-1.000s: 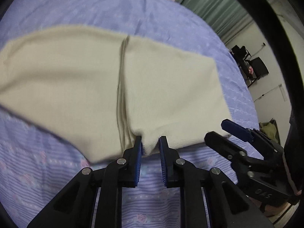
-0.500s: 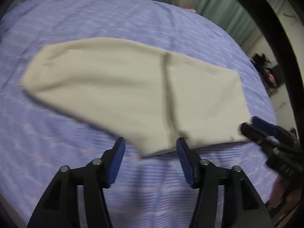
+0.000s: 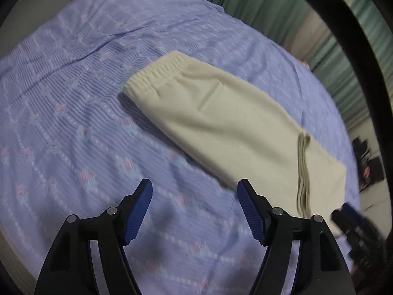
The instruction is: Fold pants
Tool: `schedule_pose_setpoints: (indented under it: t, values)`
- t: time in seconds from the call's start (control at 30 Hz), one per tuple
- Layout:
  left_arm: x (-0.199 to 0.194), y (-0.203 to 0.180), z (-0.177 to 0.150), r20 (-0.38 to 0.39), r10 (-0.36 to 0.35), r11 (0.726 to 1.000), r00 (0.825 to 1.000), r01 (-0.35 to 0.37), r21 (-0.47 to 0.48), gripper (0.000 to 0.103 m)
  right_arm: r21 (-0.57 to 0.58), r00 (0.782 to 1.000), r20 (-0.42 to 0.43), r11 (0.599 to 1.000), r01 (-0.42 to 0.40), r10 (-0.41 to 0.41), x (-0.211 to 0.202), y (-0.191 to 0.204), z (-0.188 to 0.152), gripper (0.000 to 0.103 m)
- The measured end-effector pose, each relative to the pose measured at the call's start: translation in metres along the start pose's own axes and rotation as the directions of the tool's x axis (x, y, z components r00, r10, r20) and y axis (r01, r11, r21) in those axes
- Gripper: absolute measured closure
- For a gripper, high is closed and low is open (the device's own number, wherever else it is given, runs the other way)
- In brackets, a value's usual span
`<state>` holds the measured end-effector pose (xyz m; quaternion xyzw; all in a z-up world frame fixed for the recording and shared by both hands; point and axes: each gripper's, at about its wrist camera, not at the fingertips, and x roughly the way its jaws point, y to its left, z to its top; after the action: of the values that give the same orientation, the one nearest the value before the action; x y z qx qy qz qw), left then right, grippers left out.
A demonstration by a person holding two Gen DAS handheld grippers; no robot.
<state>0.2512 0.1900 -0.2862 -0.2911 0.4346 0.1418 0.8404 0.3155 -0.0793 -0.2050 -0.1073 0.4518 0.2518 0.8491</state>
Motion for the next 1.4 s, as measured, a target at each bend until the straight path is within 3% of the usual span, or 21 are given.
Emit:
schedule_pose_setpoints:
  t: [0.13, 0.33, 0.53, 0.67, 0.77, 0.8, 0.97, 1.07, 1.23, 1.4]
  values:
    - [0.022, 0.032, 0.029, 0.015, -0.096, 0.992, 0.995, 0.097, -0.084, 0.025, 0.004, 1.0, 0.017, 1.0, 0.02, -0.02, 0.021, 0.028, 0.022, 0.038]
    - [0.067, 0.054, 0.059, -0.003, -0.119, 0.989, 0.993, 0.118, -0.093, 0.025, 0.05, 0.999, 0.026, 0.998, 0.039, -0.041, 0.061, 0.046, 0.054, 0.034]
    - [0.098, 0.067, 0.072, 0.001, -0.148, 0.984, 0.989, 0.147, -0.1, 0.025, 0.104, 0.999, -0.019, 0.994, 0.034, -0.033, 0.098, 0.049, 0.07, 0.034]
    - [0.106, 0.079, 0.081, 0.048, -0.173, 0.971, 0.984, 0.179, -0.161, 0.025, 0.115, 0.999, -0.018, 0.993, 0.035, -0.033, 0.103, 0.052, 0.068, 0.034]
    - [0.116, 0.091, 0.091, 0.076, -0.206, 0.945, 0.976, 0.218, -0.244, 0.027, 0.115, 1.0, -0.021, 0.993, 0.025, -0.022, 0.108, 0.056, 0.068, 0.034]
    - [0.118, 0.093, 0.093, 0.082, -0.211, 0.94, 0.974, 0.225, -0.255, 0.029, 0.108, 1.0, -0.022, 0.994, 0.024, -0.022, 0.11, 0.059, 0.068, 0.034]
    - [0.117, 0.094, 0.109, 0.077, -0.222, 0.927, 0.972, 0.235, -0.292, 0.07, 0.089, 0.999, -0.019, 0.996, 0.028, -0.027, 0.117, 0.067, 0.072, 0.034]
    - [0.089, 0.081, 0.12, 0.13, -0.213, 0.948, 0.968, 0.237, -0.213, 0.084, 0.096, 1.0, -0.009, 0.995, 0.023, -0.022, 0.113, 0.065, 0.075, 0.034]
    - [0.026, 0.018, 0.13, 0.233, -0.18, 0.983, 0.956, 0.183, 0.01, 0.086, 0.134, 0.999, 0.041, 0.991, 0.029, -0.034, 0.082, 0.046, 0.083, 0.034]
    - [-0.026, -0.058, 0.126, 0.303, -0.178, 0.963, 0.936, 0.103, 0.247, 0.086, 0.18, 0.991, 0.114, 0.983, 0.043, -0.064, 0.033, 0.011, 0.091, 0.034]
